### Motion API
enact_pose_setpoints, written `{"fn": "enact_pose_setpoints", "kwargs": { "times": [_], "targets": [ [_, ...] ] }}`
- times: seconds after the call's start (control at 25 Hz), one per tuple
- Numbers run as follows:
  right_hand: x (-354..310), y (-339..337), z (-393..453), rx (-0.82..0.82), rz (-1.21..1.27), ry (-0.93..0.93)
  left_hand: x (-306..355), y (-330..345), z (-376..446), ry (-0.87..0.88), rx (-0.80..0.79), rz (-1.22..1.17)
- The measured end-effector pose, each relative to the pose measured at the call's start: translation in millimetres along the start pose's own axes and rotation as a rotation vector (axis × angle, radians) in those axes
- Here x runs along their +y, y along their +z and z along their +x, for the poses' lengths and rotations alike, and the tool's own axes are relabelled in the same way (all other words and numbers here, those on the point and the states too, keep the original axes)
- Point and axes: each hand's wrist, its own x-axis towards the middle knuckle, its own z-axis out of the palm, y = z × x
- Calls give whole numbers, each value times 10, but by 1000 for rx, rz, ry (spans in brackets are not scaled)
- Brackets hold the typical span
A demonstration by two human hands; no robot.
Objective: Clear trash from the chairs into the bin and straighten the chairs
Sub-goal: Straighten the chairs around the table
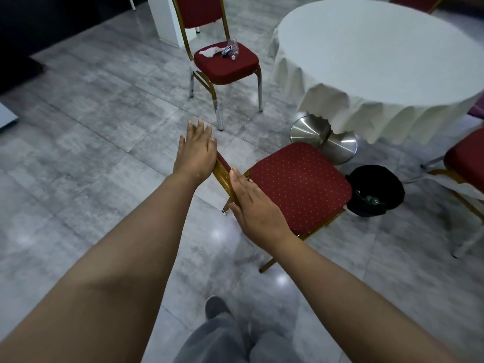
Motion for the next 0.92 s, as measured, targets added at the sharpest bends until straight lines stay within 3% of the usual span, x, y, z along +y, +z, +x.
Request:
{"fn": "enact_pose_setpoints", "kwargs": {
  "times": [0.16, 0.56, 0.92],
  "targets": [
    [111, -144, -399, -60, -66, -35, 166, 136, -415, 2, 35, 31],
    [310, -579, -1363, -36, -211, -130, 644, 506, -1380, -66, 96, 44],
    [266, -787, -1847, -70, -213, 85, 629, 617, -1845, 147, 23, -37]
  ]
}}
